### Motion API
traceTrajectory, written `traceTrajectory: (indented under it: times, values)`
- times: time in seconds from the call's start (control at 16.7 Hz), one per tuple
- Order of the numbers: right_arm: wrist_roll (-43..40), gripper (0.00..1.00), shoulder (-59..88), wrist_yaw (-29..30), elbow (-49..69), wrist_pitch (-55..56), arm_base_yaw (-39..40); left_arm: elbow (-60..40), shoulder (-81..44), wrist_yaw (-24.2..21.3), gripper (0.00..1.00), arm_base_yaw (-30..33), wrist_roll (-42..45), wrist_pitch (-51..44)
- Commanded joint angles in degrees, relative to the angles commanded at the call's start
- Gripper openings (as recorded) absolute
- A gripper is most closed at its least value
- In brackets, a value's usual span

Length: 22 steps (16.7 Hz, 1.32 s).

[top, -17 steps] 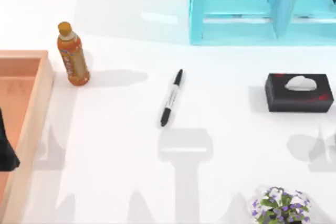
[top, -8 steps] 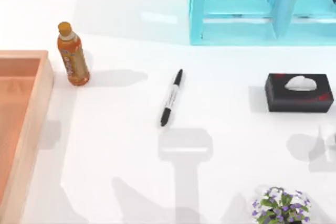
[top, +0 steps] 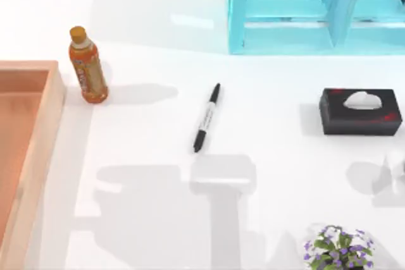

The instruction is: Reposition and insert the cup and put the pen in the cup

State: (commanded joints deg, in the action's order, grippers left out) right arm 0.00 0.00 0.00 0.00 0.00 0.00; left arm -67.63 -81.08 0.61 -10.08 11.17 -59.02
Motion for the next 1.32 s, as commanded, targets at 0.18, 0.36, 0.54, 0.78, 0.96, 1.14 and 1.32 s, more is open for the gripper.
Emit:
traceTrajectory:
  times: [0.18, 0.36, 0.54, 0.78, 0.96, 1.14, 1.32]
  values:
    - [0.0, 1.00, 0.0, 0.0, 0.0, 0.0, 0.0, -9.3, -11.2, -0.1, 1.00, -1.4, 1.4, -8.0]
    - [0.0, 1.00, 0.0, 0.0, 0.0, 0.0, 0.0, -15.8, -18.3, -0.3, 1.00, -2.3, 2.4, -13.4]
    - [0.0, 1.00, 0.0, 0.0, 0.0, 0.0, 0.0, -18.1, -20.9, -0.4, 1.00, -2.7, 2.7, -15.1]
    - [0.0, 1.00, 0.0, 0.0, 0.0, 0.0, 0.0, -18.1, -20.9, -0.4, 1.00, -2.7, 2.7, -15.1]
    - [0.0, 1.00, 0.0, 0.0, 0.0, 0.0, 0.0, -17.0, -21.0, -0.4, 1.00, -2.5, 2.6, -14.0]
    - [0.0, 1.00, 0.0, 0.0, 0.0, 0.0, 0.0, -12.5, -22.3, -0.4, 1.00, -2.7, 2.7, -8.5]
    - [0.0, 1.00, 0.0, 0.0, 0.0, 0.0, 0.0, -6.6, -24.1, -0.4, 1.00, -2.8, 2.8, 0.4]
